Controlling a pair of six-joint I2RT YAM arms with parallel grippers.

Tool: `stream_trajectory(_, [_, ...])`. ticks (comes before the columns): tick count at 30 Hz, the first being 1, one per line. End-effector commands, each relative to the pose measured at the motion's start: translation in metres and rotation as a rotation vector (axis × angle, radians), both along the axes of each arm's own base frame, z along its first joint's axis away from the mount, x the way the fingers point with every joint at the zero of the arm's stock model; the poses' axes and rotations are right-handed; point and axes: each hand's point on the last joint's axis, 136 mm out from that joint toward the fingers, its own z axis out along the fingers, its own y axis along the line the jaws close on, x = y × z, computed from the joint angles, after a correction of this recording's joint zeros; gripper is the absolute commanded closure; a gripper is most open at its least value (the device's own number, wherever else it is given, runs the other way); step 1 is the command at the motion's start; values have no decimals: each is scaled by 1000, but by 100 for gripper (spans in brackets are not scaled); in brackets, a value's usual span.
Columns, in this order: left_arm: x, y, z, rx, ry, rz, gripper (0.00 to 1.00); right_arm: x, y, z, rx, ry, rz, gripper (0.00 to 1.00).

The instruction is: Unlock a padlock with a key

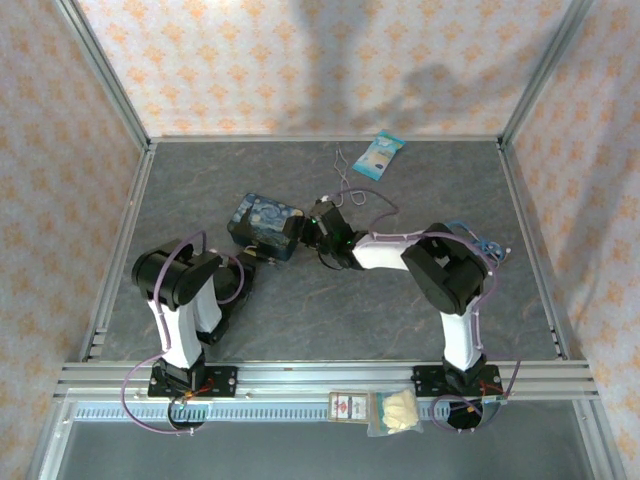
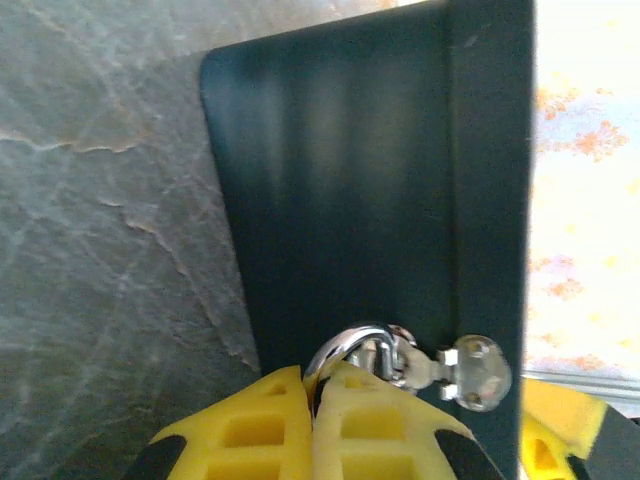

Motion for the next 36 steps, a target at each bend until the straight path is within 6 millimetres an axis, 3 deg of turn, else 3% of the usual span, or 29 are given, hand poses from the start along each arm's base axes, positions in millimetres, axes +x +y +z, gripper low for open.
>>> stream_trajectory(1, [5,5,32,-67,-140,26,100,2,-16,-27,-99,62,-73,27])
stream_trajectory(9, [5,37,30,-38,-134,136,100,-7,-38,-45,-156,88,-127,32])
stream_trajectory(14, [14,43,32,-49,-148,157,100,-5,-38,-44,-164,81,-131,32])
stream_trajectory(20, [10,52,34,-74,-147,209,100,0,-41,-46,-180,75,-153,33])
stream_trajectory(23, [14,51,40,-89,-169,200,100,1,-42,-48,-195,70,-144,34])
stream_trajectory(27, [23,32,57,-56,-229,68,100,14,-43,-52,-245,55,-100,34])
stream_trajectory(29, [20,29,48,-51,-193,31,100,21,-45,-54,-280,51,-78,35])
stream_trajectory(33, [3,45,40,-37,-158,60,100,33,-54,-55,-317,34,-78,35])
stream_trajectory(36, [6,36,38,-44,-155,-12,100,39,-59,-57,-344,29,-62,35])
